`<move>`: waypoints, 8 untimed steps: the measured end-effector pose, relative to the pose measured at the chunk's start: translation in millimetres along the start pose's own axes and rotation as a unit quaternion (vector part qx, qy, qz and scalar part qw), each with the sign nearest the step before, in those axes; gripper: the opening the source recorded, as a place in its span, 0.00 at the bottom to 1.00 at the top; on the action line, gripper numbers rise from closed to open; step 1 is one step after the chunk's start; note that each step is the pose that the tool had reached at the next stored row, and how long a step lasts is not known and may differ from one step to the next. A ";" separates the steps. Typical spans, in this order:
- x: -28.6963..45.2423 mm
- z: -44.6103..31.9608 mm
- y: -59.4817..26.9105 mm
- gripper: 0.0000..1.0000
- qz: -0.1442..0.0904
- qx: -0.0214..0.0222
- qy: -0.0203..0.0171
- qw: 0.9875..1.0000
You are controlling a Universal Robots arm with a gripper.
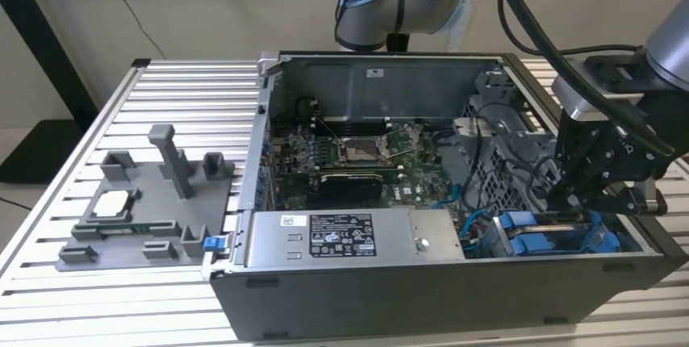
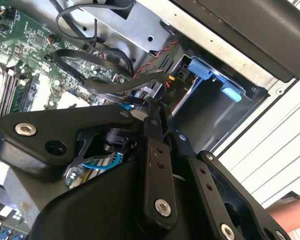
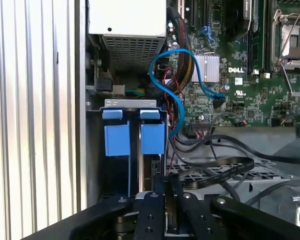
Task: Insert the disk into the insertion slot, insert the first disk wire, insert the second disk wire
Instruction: 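Insert the second disk wire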
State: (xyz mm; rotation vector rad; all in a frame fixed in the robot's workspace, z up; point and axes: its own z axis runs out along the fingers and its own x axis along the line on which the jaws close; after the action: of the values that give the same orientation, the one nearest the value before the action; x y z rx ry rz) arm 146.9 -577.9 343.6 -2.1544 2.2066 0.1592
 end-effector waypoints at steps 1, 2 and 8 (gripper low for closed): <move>0.3 0.6 0.0 0.00 0.000 0.000 0.000 1.000; 0.5 1.2 -0.1 0.00 0.000 0.000 0.000 1.000; 1.9 3.0 -0.3 0.00 0.000 0.000 0.001 1.000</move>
State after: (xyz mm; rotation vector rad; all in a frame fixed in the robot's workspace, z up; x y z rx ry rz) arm 147.1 -579.5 340.4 -2.1551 2.2077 0.1579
